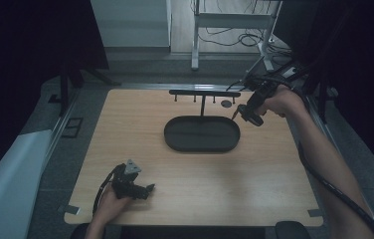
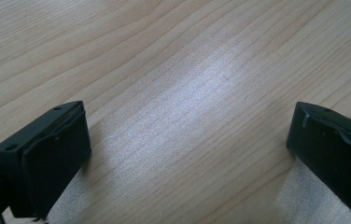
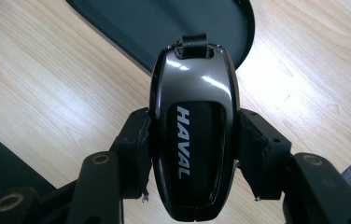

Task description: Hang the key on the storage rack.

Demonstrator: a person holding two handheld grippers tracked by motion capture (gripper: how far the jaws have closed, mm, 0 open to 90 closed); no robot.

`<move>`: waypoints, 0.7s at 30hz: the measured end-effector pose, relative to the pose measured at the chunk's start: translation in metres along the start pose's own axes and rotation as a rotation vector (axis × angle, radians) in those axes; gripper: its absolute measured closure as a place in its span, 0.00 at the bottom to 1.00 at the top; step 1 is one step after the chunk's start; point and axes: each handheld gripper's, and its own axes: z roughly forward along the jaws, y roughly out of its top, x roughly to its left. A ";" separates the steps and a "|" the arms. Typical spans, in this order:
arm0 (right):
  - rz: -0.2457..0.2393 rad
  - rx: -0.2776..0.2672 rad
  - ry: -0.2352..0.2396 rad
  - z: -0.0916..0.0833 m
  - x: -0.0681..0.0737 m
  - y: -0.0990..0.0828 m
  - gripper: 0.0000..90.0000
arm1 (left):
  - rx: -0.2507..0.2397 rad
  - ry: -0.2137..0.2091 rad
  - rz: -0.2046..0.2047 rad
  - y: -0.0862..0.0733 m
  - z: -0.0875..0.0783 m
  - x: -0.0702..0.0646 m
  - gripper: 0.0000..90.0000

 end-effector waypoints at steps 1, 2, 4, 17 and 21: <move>0.007 -0.001 -0.005 -0.004 -0.001 0.003 0.54 | 0.000 0.000 0.000 0.000 0.000 0.000 0.00; 0.010 -0.002 -0.009 -0.005 -0.001 0.004 0.54 | -0.001 0.001 0.000 0.000 0.000 0.000 0.00; 0.019 -0.007 -0.008 -0.008 -0.002 0.006 0.54 | -0.001 0.001 0.000 0.000 0.000 0.000 0.00; 0.066 -0.037 -0.020 -0.022 -0.008 0.017 0.54 | -0.001 0.001 0.000 0.000 0.000 0.000 0.00; 0.071 -0.043 -0.029 -0.025 -0.008 0.022 0.54 | -0.001 0.001 0.000 0.000 0.000 0.000 0.00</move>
